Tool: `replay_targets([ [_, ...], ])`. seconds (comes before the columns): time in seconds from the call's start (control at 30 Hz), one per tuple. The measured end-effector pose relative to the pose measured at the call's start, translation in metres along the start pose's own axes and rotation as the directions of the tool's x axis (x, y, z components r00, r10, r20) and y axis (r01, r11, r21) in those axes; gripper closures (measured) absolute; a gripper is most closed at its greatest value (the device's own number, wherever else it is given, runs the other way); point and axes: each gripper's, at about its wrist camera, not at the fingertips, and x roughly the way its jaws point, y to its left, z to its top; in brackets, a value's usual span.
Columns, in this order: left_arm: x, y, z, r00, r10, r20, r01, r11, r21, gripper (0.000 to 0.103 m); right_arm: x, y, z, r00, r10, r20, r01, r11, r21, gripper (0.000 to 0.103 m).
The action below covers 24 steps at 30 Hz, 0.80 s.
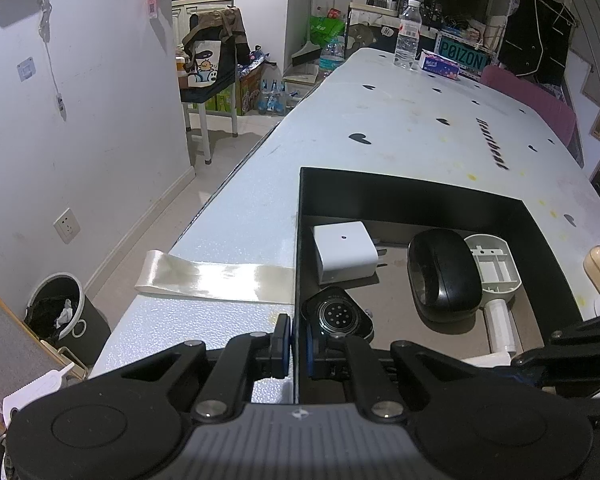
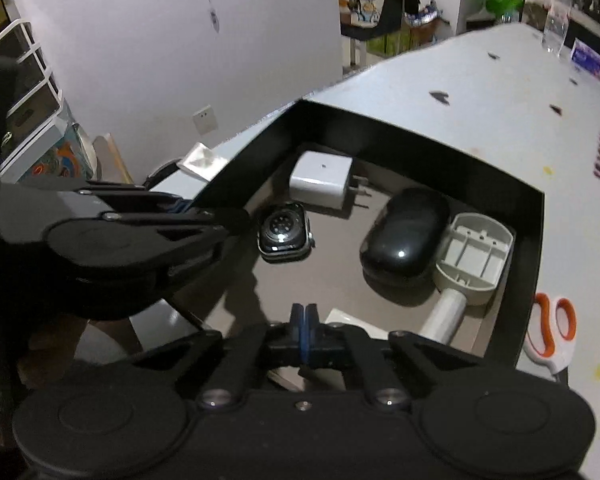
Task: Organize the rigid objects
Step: 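Carry the white charger into the box and release it beside the white holder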
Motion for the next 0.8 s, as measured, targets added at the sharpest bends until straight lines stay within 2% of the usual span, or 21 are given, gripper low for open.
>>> replay_targets([
  [0.2, 0.000, 0.000, 0.000, 1.000, 0.001, 0.001, -0.001, 1.000, 0.001, 0.095, -0.002, -0.024, -0.010, 0.998, -0.058, -0.037, 0.061, 0.995, 0.073, 0.103],
  [0.3, 0.000, 0.000, 0.000, 1.000, 0.000, 0.000, 0.000, 1.000, 0.001, 0.095, -0.010, -0.031, -0.013, 0.999, -0.028, -0.019, 0.030, 0.993, 0.116, 0.100],
  [0.4, 0.000, 0.000, 0.000, 1.000, 0.002, 0.001, -0.002, 1.000, 0.001, 0.095, -0.026, -0.030, -0.014, 0.999, -0.013, 0.035, 0.008, 0.992, 0.130, 0.087],
  [0.5, 0.000, 0.000, 0.000, 1.000, 0.002, 0.001, -0.002, 1.000, 0.001, 0.095, -0.044, -0.027, -0.014, 0.996, -0.028, 0.087, 0.016, 0.991, 0.131, 0.078],
  [0.57, 0.000, 0.000, 0.000, 1.000, 0.002, 0.001, -0.002, 1.000, 0.001, 0.095, -0.056, -0.025, -0.015, 0.992, -0.069, 0.109, 0.054, 0.989, 0.139, 0.067],
  [0.63, 0.000, 0.000, 0.000, 1.000, 0.001, 0.001, -0.001, 1.000, 0.001, 0.095, -0.065, -0.024, -0.015, 0.987, -0.099, 0.129, 0.079, 0.986, 0.146, 0.047],
  [0.67, 0.000, 0.000, 0.000, 1.000, 0.002, 0.001, -0.002, 1.000, 0.001, 0.095, -0.069, -0.024, -0.016, 0.984, -0.106, 0.142, 0.085, 0.986, 0.145, 0.044],
  [0.8, 0.000, 0.001, 0.000, 1.000, 0.001, 0.000, -0.001, 1.000, 0.000, 0.095, -0.082, -0.021, -0.023, 0.969, -0.163, 0.187, 0.138, 0.980, 0.141, 0.021],
])
